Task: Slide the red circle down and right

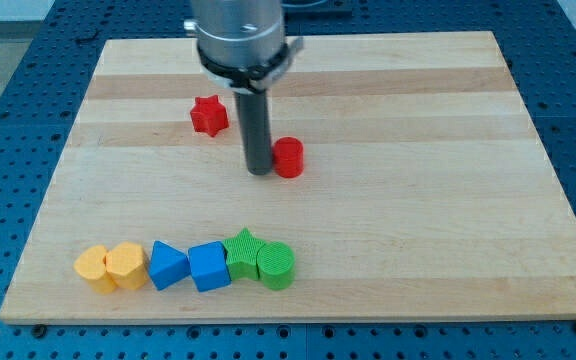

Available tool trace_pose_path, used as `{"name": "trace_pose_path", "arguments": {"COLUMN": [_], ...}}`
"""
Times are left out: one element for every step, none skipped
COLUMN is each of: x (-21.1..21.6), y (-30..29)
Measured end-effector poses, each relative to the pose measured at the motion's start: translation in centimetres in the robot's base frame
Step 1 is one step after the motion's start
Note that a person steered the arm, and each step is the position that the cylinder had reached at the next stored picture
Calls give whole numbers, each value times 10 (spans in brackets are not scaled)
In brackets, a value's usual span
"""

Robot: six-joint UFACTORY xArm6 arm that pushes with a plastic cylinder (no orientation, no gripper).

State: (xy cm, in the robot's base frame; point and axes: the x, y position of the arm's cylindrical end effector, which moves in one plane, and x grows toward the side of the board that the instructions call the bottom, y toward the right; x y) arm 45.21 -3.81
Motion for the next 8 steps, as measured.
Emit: {"name": "trace_pose_path", "arguments": {"x": [0,-27,-51,-53,-38,-10,22,54], "y": [7,-19,-13,15,34,60,87,108]}}
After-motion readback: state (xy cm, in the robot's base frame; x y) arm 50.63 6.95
